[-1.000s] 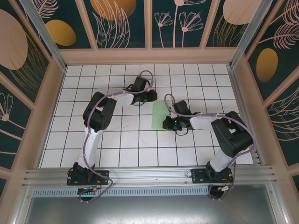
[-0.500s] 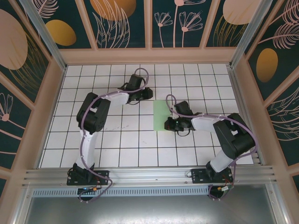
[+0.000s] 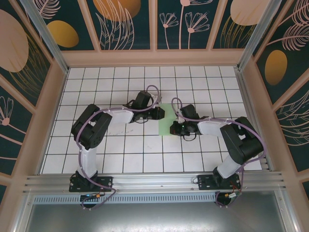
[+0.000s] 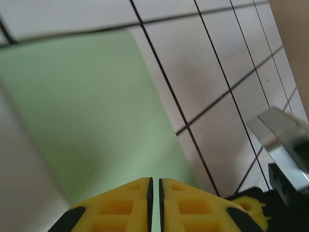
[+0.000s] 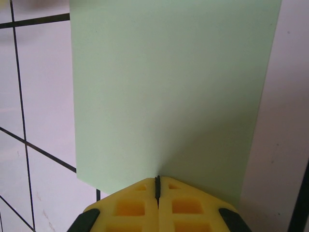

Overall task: Fold a paper plane with a square sheet of paper (fold left side to right side)
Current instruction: First fold the square sheet of paper in half at the center of the table.

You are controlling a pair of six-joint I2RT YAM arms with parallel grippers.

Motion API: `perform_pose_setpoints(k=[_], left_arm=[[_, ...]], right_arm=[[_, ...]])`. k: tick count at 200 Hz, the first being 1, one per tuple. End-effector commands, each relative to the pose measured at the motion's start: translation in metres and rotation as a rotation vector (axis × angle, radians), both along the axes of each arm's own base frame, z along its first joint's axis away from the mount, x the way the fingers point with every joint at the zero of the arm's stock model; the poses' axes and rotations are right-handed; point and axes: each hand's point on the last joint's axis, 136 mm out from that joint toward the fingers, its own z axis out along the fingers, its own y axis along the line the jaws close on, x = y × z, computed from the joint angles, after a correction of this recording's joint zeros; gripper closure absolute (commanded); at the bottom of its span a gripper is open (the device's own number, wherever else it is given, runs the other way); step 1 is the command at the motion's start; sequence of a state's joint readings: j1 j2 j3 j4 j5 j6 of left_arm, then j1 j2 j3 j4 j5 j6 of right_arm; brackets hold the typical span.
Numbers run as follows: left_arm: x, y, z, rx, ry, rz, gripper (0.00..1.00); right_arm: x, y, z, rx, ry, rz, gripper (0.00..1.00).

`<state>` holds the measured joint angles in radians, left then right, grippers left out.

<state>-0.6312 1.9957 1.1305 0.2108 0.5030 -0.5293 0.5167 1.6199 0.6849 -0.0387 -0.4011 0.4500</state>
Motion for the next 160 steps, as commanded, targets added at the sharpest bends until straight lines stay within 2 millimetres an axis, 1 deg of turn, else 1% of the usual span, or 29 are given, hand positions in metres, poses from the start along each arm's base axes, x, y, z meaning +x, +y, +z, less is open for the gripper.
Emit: perform_pose_setpoints(k=[1,41,73,122,160], left_arm=[[0.001,-0.002,-0.007,-0.018,0.011,-0.003,0.84],[0.000,0.001,-0.031,0.028,0.034,0.008,0.86],[0.004,0.005,-0.041,0.068,0.021,0.027,0.87],[0.024,0.025,-0.061,0.219,-0.003,0.127,0.89],[0.043,0.034,-0.066,0.306,-0.029,0.186,0.89]], right_arm=[[-0.043,-0.042,-0.047,-0.201,0.191,-0.021,1.00],[-0.043,-0.044,-0.047,-0.218,0.192,-0.022,1.00],[-0.044,-0.046,-0.048,-0.230,0.199,-0.023,1.00],[-0.047,-0.052,-0.050,-0.264,0.208,-0.021,1.00],[-0.049,-0.055,-0.052,-0.280,0.216,-0.016,1.00]])
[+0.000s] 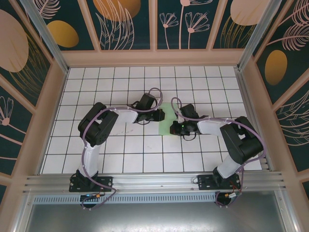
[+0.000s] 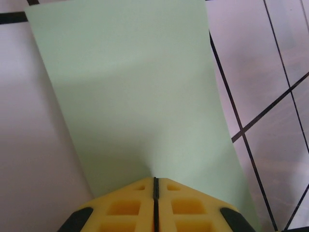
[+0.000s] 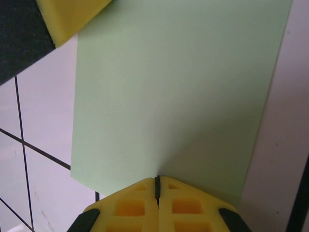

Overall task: Fold a paper plane with a square sheet of paper (fold left side to right side)
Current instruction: First fold the square sheet of paper in half at the center of the table.

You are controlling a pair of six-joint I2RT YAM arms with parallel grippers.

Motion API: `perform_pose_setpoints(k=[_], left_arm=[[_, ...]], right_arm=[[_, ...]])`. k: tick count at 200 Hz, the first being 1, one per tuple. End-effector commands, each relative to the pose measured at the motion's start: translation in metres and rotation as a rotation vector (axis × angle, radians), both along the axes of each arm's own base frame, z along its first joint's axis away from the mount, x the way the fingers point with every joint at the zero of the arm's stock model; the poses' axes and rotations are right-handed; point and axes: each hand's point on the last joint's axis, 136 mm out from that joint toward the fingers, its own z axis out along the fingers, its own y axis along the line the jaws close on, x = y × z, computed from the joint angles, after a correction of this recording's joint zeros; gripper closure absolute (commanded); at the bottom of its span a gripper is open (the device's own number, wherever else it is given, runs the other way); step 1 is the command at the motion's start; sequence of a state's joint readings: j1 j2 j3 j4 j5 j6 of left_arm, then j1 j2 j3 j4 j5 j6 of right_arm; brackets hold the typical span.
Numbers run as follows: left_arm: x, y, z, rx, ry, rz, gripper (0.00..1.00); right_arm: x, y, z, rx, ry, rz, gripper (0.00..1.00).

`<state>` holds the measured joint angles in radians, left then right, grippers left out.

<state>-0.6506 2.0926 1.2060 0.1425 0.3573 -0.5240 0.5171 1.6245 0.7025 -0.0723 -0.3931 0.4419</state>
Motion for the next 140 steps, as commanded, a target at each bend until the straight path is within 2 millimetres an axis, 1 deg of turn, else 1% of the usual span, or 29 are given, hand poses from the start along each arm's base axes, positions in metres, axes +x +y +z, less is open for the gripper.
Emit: perform_pose_setpoints(k=[1,41,91,123,140], left_arm=[[0.027,0.031,-0.028,0.171,-0.036,0.104,0.89],[0.058,0.035,-0.024,0.177,-0.050,0.156,0.89],[0.100,0.039,-0.018,0.145,-0.067,0.209,0.87],[0.121,0.040,-0.010,0.135,-0.086,0.222,0.85],[0.130,0.041,0.001,0.118,-0.102,0.229,0.85]], right_arm=[[-0.049,-0.054,-0.051,-0.262,0.204,-0.020,1.00],[-0.053,-0.056,-0.054,-0.273,0.216,-0.013,1.00],[-0.057,-0.058,-0.055,-0.275,0.225,-0.009,1.00],[-0.059,-0.058,-0.054,-0.273,0.231,-0.001,1.00],[-0.061,-0.057,-0.053,-0.272,0.234,0.008,1.00]])
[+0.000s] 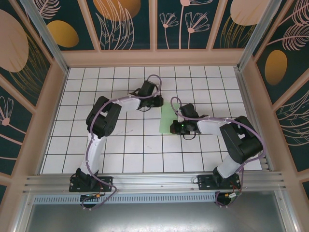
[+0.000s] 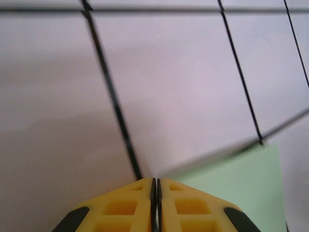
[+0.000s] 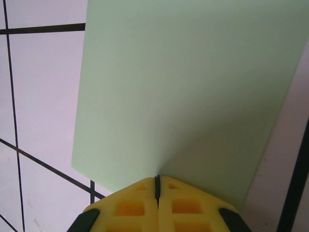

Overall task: Fold a paper plane with a square sheet of paper (fold left side to right side)
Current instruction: First fold the square sheet of paper in half at the center of the table, then fold the triangle a second time at the center of the table.

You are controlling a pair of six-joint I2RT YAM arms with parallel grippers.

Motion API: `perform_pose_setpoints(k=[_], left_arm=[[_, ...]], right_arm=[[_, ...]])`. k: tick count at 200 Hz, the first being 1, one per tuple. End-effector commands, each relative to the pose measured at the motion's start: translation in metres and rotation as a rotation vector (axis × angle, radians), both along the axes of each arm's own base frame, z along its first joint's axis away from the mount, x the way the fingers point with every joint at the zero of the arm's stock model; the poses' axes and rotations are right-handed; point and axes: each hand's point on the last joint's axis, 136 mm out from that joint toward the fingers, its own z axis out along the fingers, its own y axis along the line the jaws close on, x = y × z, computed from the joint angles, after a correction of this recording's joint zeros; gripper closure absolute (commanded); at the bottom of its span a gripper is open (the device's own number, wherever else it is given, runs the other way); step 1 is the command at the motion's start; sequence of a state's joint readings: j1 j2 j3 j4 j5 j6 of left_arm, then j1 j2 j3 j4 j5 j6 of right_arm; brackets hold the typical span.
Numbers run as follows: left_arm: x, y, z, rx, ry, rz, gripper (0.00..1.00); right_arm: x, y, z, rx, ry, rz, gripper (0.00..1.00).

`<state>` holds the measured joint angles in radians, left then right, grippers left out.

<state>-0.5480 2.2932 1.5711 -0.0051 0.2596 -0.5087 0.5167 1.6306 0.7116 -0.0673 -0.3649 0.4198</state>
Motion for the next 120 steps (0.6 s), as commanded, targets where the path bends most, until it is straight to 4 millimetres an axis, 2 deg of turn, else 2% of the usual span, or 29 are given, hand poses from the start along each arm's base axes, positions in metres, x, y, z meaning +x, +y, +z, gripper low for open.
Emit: perform_pose_setpoints(k=[1,30,59,91,107,120], left_arm=[[0.026,0.026,-0.002,0.064,-0.036,0.071,0.85],[0.020,0.034,0.030,0.049,-0.105,0.075,0.83],[-0.003,0.048,0.067,0.017,-0.164,0.082,0.81],[-0.051,0.052,0.083,-0.079,-0.124,0.043,0.79],[-0.080,0.045,0.081,-0.118,-0.079,0.003,0.79],[-0.102,0.033,0.076,-0.150,-0.034,-0.049,0.78]], right_arm=[[-0.067,-0.056,-0.053,-0.250,0.264,-0.003,1.00],[-0.057,-0.047,-0.042,-0.204,0.214,0.013,0.99],[-0.025,-0.022,-0.009,-0.077,0.059,0.036,0.89],[0.009,0.001,0.048,0.069,-0.143,0.047,0.69],[0.022,-0.001,0.070,0.119,-0.220,0.021,0.60],[0.032,-0.010,0.079,0.130,-0.255,-0.021,0.55]])
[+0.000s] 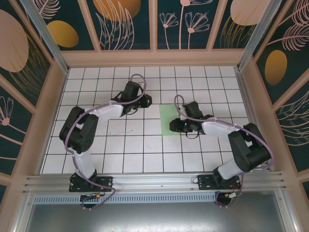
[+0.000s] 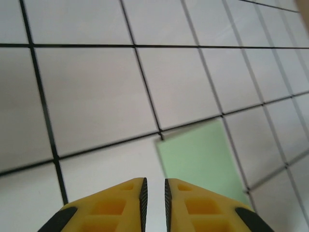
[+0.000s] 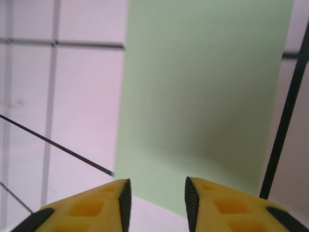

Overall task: Fold a paper plane with a square sheet of paper (fold left side to right side)
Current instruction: Fold the triangle a second time at the center of the table.

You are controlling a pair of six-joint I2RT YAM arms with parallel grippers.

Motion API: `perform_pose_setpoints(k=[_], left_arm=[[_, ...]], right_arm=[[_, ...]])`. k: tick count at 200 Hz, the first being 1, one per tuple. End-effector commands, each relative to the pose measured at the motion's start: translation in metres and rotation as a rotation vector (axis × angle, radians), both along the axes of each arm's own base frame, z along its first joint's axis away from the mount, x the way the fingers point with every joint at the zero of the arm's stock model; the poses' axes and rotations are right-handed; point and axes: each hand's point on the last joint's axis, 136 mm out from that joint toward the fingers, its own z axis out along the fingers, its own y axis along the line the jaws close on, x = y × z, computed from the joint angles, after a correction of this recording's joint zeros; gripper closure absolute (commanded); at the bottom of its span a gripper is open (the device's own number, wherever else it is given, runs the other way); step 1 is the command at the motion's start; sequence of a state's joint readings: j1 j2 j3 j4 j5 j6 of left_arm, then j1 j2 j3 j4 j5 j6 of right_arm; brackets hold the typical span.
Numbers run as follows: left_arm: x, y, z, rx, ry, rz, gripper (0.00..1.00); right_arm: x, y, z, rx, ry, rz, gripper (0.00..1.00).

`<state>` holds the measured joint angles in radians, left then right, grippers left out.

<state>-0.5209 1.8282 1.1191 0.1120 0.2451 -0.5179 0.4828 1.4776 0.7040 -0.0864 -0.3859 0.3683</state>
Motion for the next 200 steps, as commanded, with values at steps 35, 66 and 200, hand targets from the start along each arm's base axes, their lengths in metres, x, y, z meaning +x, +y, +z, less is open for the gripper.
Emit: perform_pose_setpoints(k=[35,66,200], left_arm=[[-0.073,-0.058,-0.021,-0.138,0.163,-0.201,0.78],[-0.068,-0.064,-0.041,-0.130,0.205,-0.184,0.79],[-0.057,-0.058,-0.108,0.110,0.270,-0.162,0.82]], right_arm=[[0.040,-0.036,0.035,0.075,-0.127,-0.181,0.42],[0.036,-0.045,0.026,0.088,-0.100,-0.236,0.37],[0.017,-0.044,0.008,0.095,0.029,-0.195,0.29]])
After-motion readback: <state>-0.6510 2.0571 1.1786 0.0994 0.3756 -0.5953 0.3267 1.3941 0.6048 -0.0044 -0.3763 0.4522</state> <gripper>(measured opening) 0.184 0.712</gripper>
